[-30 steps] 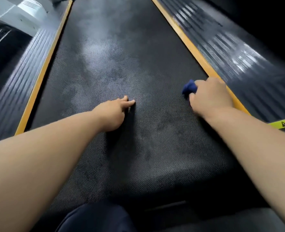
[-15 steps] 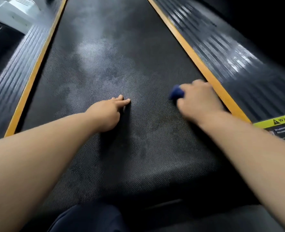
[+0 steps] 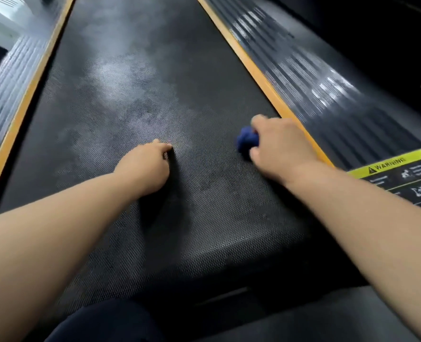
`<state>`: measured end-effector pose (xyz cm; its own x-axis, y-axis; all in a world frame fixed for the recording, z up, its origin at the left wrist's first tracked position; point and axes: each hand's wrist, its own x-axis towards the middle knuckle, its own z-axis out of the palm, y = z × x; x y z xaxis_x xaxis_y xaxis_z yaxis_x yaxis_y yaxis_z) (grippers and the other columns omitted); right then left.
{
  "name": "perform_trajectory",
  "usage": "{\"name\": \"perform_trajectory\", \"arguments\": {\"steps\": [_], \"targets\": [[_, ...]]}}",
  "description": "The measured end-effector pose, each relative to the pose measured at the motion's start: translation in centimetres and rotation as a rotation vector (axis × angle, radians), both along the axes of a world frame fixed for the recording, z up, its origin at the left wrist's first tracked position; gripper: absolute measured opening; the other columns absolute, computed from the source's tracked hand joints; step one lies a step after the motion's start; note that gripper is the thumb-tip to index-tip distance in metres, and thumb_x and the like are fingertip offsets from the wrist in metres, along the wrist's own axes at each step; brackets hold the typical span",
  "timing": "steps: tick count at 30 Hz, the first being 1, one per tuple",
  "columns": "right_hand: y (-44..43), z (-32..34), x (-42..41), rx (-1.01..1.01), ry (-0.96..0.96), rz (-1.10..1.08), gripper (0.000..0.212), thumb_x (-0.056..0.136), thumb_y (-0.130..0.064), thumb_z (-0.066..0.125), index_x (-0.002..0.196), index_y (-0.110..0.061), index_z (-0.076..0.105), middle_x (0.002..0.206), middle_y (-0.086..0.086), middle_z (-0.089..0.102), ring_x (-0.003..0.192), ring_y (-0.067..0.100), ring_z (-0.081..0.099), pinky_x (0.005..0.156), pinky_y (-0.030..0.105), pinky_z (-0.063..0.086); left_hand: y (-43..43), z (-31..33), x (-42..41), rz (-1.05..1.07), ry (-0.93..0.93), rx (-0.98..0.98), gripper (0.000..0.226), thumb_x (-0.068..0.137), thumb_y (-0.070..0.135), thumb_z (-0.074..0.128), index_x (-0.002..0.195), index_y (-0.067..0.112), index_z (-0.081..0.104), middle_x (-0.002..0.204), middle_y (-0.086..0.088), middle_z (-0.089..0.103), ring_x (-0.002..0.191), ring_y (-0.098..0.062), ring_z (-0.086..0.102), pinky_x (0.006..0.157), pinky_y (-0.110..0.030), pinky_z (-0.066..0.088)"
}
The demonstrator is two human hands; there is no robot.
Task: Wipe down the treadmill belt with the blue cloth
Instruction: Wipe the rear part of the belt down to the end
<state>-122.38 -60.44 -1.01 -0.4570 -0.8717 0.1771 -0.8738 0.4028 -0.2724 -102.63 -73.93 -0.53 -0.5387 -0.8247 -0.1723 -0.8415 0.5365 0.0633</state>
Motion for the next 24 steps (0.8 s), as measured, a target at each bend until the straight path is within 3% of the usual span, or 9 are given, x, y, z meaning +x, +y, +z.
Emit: {"name": "perform_trajectory", "arguments": {"steps": [3,6,10,12,14,16,18,22,24], "targets": [[1.1,0.3,-2.0,0.034,0.037,-0.124,0.022,0.083,-0.016,0.056,0.103,-0.016,0.048,0.102,0.016,0.060,0.103,0.036,0.049,0.075,0.036,0.043,0.2,-0.1,-0.5,-0.004,-0.003,-0.020,0.048,0.090,0.015,0.037,0.136,0.022,0.047,0.149,-0.009,0.037,0.132,-0.031,0.039,0.109,-0.040,0.032],[0.7,0.1,1.4,0.047,-0.007,0.023,0.023,0.085,-0.024,0.056,0.104,-0.015,0.048,0.102,0.012,0.062,0.101,0.035,0.053,0.070,0.035,0.039,1.2,-0.2,-2.1,0.015,0.044,0.001,0.045,0.088,0.019,0.037,0.130,0.023,0.050,0.132,-0.011,0.051,0.120,-0.034,0.048,0.100,-0.045,0.041],[1.4,0.2,2.4,0.016,-0.025,0.133,0.027,0.085,-0.033,0.058,0.107,-0.019,0.051,0.103,0.007,0.064,0.102,0.030,0.051,0.075,0.033,0.038,3.9,0.4,-3.9,-0.030,0.271,0.070,0.055,0.090,0.018,0.041,0.141,0.037,0.038,0.129,-0.006,0.058,0.111,-0.028,0.056,0.093,-0.031,0.042],[1.7,0.6,0.7,0.039,-0.038,0.132,0.032,0.083,-0.044,0.060,0.108,-0.024,0.057,0.099,0.003,0.065,0.104,0.028,0.049,0.084,0.036,0.042,5.6,0.6,-4.4,-0.155,0.365,0.127,0.060,0.090,0.014,0.043,0.142,0.041,0.034,0.133,-0.003,0.055,0.118,-0.020,0.052,0.096,-0.024,0.037],[1.9,1.6,-0.9,0.092,-0.127,0.207,0.039,0.080,-0.057,0.055,0.107,-0.031,0.065,0.097,-0.003,0.069,0.105,0.025,0.054,0.091,0.039,0.044,7.1,0.5,-5.0,-0.309,0.434,0.196,0.065,0.086,0.014,0.047,0.142,0.045,0.033,0.150,0.004,0.037,0.137,-0.007,0.031,0.107,-0.017,0.023],[2.5,2.8,-2.6,0.121,-0.261,0.235,0.031,0.085,-0.048,0.053,0.107,-0.034,0.069,0.102,-0.010,0.070,0.105,0.015,0.058,0.093,0.029,0.044,7.9,0.2,-6.1,-0.363,0.485,0.220,0.061,0.084,0.025,0.054,0.138,0.049,0.037,0.155,0.009,0.027,0.141,-0.005,0.024,0.111,-0.019,0.019],[3.4,3.2,-4.9,0.144,-0.278,0.157,0.030,0.088,-0.023,0.053,0.112,-0.032,0.067,0.109,-0.017,0.061,0.101,0.006,0.055,0.087,0.017,0.037,8.4,-0.1,-7.5,-0.336,0.504,0.179,0.051,0.084,0.044,0.059,0.133,0.049,0.045,0.154,0.013,0.026,0.139,-0.008,0.029,0.110,-0.025,0.022],[3.9,1.4,-7.7,0.079,-0.183,-0.054,0.045,0.085,-0.010,0.047,0.124,-0.027,0.060,0.145,-0.002,0.044,0.133,0.023,0.038,0.108,0.035,0.032,7.8,-1.2,-9.0,-0.486,0.406,0.028,0.048,0.086,0.054,0.057,0.132,0.040,0.051,0.152,0.008,0.033,0.136,-0.019,0.035,0.109,-0.037,0.032],[3.6,0.3,-7.6,0.041,-0.137,-0.058,0.045,0.087,-0.013,0.045,0.129,-0.023,0.056,0.146,0.003,0.043,0.134,0.027,0.037,0.109,0.043,0.034,6.1,-1.4,-10.0,-0.573,0.371,-0.010,0.047,0.088,0.051,0.057,0.131,0.033,0.054,0.147,0.002,0.041,0.133,-0.022,0.038,0.106,-0.036,0.033]]}}
